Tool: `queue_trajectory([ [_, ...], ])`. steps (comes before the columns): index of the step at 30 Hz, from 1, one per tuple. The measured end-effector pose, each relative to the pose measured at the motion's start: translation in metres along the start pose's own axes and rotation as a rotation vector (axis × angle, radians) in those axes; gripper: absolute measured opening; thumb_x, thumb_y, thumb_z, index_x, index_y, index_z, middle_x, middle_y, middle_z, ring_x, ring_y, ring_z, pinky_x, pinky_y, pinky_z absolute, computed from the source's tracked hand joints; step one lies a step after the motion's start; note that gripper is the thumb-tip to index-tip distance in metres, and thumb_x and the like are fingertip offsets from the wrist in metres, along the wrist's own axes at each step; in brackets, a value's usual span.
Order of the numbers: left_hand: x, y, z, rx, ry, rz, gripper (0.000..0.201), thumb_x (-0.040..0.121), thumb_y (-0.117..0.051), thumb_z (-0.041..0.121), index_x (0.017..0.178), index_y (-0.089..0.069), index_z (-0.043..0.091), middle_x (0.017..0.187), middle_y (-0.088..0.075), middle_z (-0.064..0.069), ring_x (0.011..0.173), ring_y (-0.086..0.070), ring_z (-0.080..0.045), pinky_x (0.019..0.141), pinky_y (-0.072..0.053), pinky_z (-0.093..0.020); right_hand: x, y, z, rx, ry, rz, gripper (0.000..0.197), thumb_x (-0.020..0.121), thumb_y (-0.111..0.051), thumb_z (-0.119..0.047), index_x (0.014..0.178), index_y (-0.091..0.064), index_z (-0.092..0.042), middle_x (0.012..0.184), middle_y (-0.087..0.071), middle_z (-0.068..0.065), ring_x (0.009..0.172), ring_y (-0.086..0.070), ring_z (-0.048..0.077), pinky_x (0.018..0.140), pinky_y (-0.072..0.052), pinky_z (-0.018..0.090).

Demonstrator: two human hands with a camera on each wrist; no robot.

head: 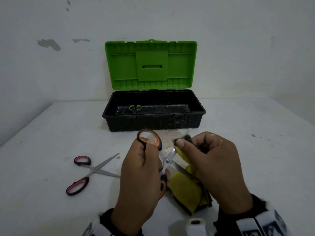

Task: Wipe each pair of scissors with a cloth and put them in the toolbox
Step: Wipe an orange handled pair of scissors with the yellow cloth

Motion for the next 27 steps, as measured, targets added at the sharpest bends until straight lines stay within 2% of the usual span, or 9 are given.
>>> queue_trajectory([
  [3,0.003,0.003,-0.007,0.041,0.027,0.03,0.039,0.101,-0.04,0.028,0.063,-0.04,0.017,0.049,-0.031,0.001,0.04,-0.031,-0.011,0.042,-0.04,-0.025,0.001,0.004,0.005,0.017,-0.017,0.031,0.029,0.075,-0.081,-0.035,0.062,-0.065,-0.014,0.055,-0.064,0.002,0.044,-0.055,0.012,0.043,-0.051,0.028],
  [6,0.005,0.005,-0.011,0.027,0.05,0.03,0.041,0.1,-0.041,0.034,0.062,-0.041,0.018,0.051,-0.032,-0.002,0.046,-0.038,-0.024,0.05,-0.05,-0.05,-0.008,-0.007,-0.003,-0.01,-0.002,-0.055,0.027,0.074,-0.08,-0.036,0.063,-0.066,-0.016,0.06,-0.066,-0.001,0.048,-0.059,0.013,0.044,-0.051,0.023],
  [8,0.004,0.003,-0.006,0.027,0.025,0.004,0.039,0.1,-0.04,0.031,0.066,-0.04,0.013,0.052,-0.033,-0.004,0.045,-0.044,-0.026,0.05,-0.05,-0.048,-0.006,-0.004,-0.003,-0.018,0.005,-0.038,0.028,0.074,-0.08,-0.036,0.063,-0.066,-0.015,0.06,-0.065,-0.001,0.048,-0.056,0.008,0.044,-0.046,0.017],
  [10,0.001,0.0,-0.001,0.032,-0.003,-0.014,0.037,0.1,-0.04,0.031,0.067,-0.038,0.013,0.051,-0.032,-0.003,0.043,-0.046,-0.028,0.048,-0.048,-0.043,0.001,0.008,0.004,0.026,-0.009,0.041,0.03,0.076,-0.081,-0.033,0.062,-0.064,-0.013,0.056,-0.063,0.003,0.046,-0.051,0.006,0.044,-0.045,0.021],
  [13,-0.001,0.001,0.0,0.106,-0.024,-0.009,0.038,0.096,-0.039,0.041,0.065,-0.04,0.02,0.054,-0.033,-0.006,0.049,-0.047,-0.041,0.047,-0.046,-0.048,0.002,0.014,0.008,0.043,-0.019,0.09,0.032,0.077,-0.08,-0.032,0.061,-0.061,-0.012,0.053,-0.061,0.005,0.044,-0.049,0.007,0.044,-0.043,0.024],
  [18,-0.001,0.004,0.0,0.152,-0.043,-0.007,0.037,0.093,-0.036,0.045,0.065,-0.042,0.021,0.056,-0.039,-0.006,0.055,-0.054,-0.04,0.052,-0.049,-0.047,-0.008,0.003,0.003,0.001,0.005,0.018,0.029,0.075,-0.08,-0.035,0.062,-0.063,-0.016,0.056,-0.062,-0.002,0.046,-0.052,0.004,0.043,-0.042,0.014],
  [21,-0.002,0.001,-0.003,0.094,-0.01,-0.017,0.035,0.099,-0.037,0.031,0.068,-0.041,0.014,0.048,-0.036,0.002,0.042,-0.051,-0.024,0.046,-0.047,-0.035,0.001,0.009,0.009,0.061,-0.012,0.051,0.03,0.077,-0.081,-0.029,0.06,-0.062,-0.015,0.05,-0.059,-0.001,0.044,-0.047,0.004,0.043,-0.04,0.017],
  [24,-0.005,-0.001,-0.007,0.089,0.026,-0.026,0.036,0.101,-0.039,0.025,0.066,-0.039,0.016,0.047,-0.032,0.005,0.039,-0.04,-0.013,0.046,-0.044,-0.033,0.012,0.018,0.019,0.08,-0.052,0.119,0.034,0.078,-0.08,-0.031,0.062,-0.062,-0.009,0.051,-0.058,0.004,0.045,-0.045,0.007,0.043,-0.039,0.02],
  [27,-0.003,0.0,-0.012,0.093,0.057,-0.024,0.036,0.1,-0.04,0.029,0.066,-0.042,0.016,0.049,-0.035,0.003,0.044,-0.044,-0.019,0.046,-0.045,-0.037,0.017,0.03,0.029,0.104,-0.106,0.182,0.036,0.079,-0.079,-0.034,0.064,-0.062,-0.006,0.051,-0.058,0.009,0.046,-0.046,0.011,0.043,-0.041,0.023],
])
Point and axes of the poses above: each hand's wrist, its own x-axis towards the middle knuckle, its own y-axis out of the back of the hand, z = x × y, the point moved 10 cm from there along x, towards the middle knuckle
